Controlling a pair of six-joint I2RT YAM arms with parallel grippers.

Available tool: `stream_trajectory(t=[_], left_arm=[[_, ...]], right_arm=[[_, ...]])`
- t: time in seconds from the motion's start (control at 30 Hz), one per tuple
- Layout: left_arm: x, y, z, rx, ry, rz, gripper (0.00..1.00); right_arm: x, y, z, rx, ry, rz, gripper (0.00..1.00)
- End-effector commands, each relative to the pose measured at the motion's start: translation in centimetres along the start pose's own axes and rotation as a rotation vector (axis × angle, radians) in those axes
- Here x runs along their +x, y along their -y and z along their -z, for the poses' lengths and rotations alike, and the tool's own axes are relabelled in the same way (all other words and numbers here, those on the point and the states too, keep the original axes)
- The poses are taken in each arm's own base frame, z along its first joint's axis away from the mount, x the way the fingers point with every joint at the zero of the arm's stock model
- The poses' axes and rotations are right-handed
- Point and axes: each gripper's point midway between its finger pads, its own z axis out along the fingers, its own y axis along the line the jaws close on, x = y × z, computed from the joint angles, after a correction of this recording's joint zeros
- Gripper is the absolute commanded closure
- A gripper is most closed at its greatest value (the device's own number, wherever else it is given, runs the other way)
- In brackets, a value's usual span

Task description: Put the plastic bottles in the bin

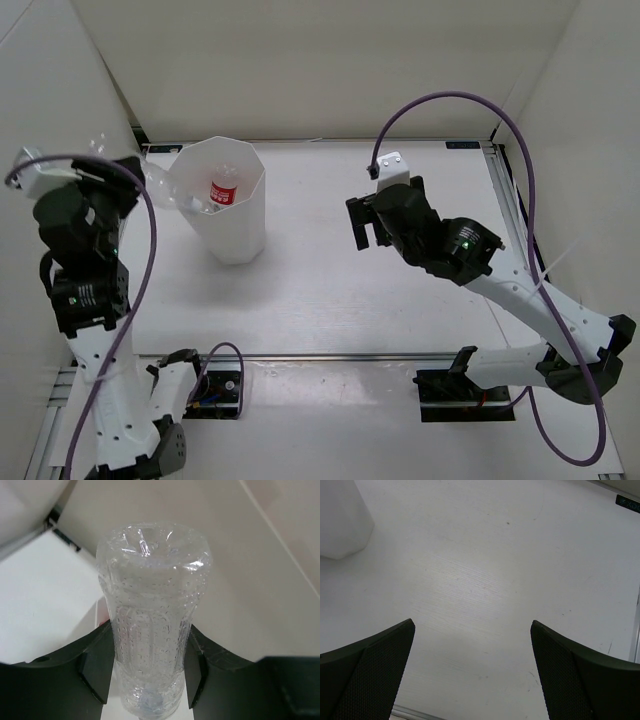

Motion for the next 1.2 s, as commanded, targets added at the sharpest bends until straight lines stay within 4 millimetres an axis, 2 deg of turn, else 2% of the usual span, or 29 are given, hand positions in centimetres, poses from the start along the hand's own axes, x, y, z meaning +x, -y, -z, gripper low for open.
stream_trajectory(t=[0.0,0.07,0.1,0.13,0.17,0.2,0.27,0.33,0.37,0.4,0.43,0.47,0.5,0.53,0.57,0.63,0.67,0.7,0.73,0.77,0.83,0.87,0.9,0.97,1.0,1.1,1.17], left_arm=[[-3.6,1.9,-4.4,-0.021,0.079,-0.120,0.63],[-3.8,4.1,-6.3,0.027,0.069,-0.158,0.61],[-3.0,3.9,-8.9,-0.002,0.044,-0.178,0.61],[-3.9,5.1,-9.3,0.009,0.065,-0.191,0.59],[-3.2,5.6,-10.2,0.012,0.052,-0.234,0.58],[-2.8,5.3,-11.8,-0.023,0.048,-0.254,0.57],[-1.9,5.0,-13.1,-0.039,0.025,-0.296,0.48],[-0.2,5.7,-13.7,-0.018,-0.015,-0.316,0.38],[0.1,5.9,-13.6,-0.009,-0.021,-0.334,0.33],[0.7,6.5,-13.4,0.010,-0.034,-0.348,0.18],[0.1,6.7,-12.8,0.002,-0.008,-0.345,0.06],[-0.2,7.0,-12.3,0.004,0.004,-0.343,0.00],[-0.5,7.2,-11.8,0.008,0.015,-0.369,0.00],[-1.7,7.9,-10.1,0.028,0.052,-0.373,0.00],[-2.2,8.0,-9.1,0.030,0.070,-0.381,0.00],[-2.5,7.9,-6.7,0.042,0.093,-0.410,0.00],[-2.8,6.4,-4.7,0.025,0.115,-0.405,0.00],[-2.3,5.6,-3.6,0.025,0.112,-0.406,0.00],[-1.2,2.9,-1.9,-0.011,0.112,-0.412,0.00],[-0.4,1.1,-1.1,-0.042,0.105,-0.409,0.00],[1.5,-2.3,0.2,-0.100,0.088,-0.407,0.00],[1.5,-3.8,1.9,-0.113,0.110,-0.392,0.00],[4.1,-7.1,1.8,-0.193,0.053,-0.436,0.00],[5.2,-9.6,3.1,-0.240,0.045,-0.429,0.00],[6.5,-11.5,3.0,-0.291,0.021,-0.456,0.00],[8.0,-14.5,3.2,-0.384,0.008,-0.475,0.00],[7.9,-15.9,3.3,-0.463,0.049,-0.428,0.00]], right_arm=[[-0.5,-0.3,0.3,-0.013,0.018,-0.067,0.00],[-0.2,-0.4,0.1,-0.011,0.010,-0.061,0.00],[-0.2,-0.2,0.1,0.001,0.013,-0.073,0.00],[0.2,0.0,-0.1,0.016,0.007,-0.082,0.00],[0.4,0.2,-0.3,0.033,0.004,-0.086,0.00],[0.9,0.3,-0.5,0.047,-0.005,-0.088,0.00],[1.5,0.7,-0.6,0.068,-0.015,-0.124,0.00],[2.5,1.2,-0.2,0.088,-0.043,-0.141,0.00],[2.6,1.6,0.1,0.106,-0.044,-0.162,0.00],[3.0,2.3,0.3,0.130,-0.049,-0.215,0.00],[3.8,2.6,0.3,0.139,-0.080,-0.227,0.00],[4.0,2.9,0.6,0.137,-0.092,-0.252,0.00],[4.4,3.6,0.4,0.153,-0.114,-0.277,0.00],[5.0,4.1,0.6,0.157,-0.145,-0.285,0.00],[5.4,3.8,0.6,0.134,-0.185,-0.305,0.00],[5.9,4.9,0.5,0.159,-0.244,-0.350,0.00],[6.3,5.0,0.5,0.158,-0.288,-0.351,0.00],[6.6,5.6,0.3,0.171,-0.315,-0.384,0.00],[7.0,4.6,0.2,0.107,-0.360,-0.411,0.00],[7.4,4.7,-0.3,0.079,-0.401,-0.414,0.00],[7.9,3.6,-0.5,-0.002,-0.460,-0.448,0.00],[8.0,3.2,-0.6,-0.032,-0.482,-0.457,0.00],[7.6,2.2,-0.7,-0.098,-0.493,-0.471,0.00],[6.7,1.8,-0.6,-0.141,-0.476,-0.480,0.00],[6.4,1.6,-0.7,-0.155,-0.463,-0.483,0.00],[5.3,2.1,-1.2,-0.168,-0.436,-0.509,0.00],[5.6,2.4,-1.9,-0.152,-0.477,-0.531,0.00]])
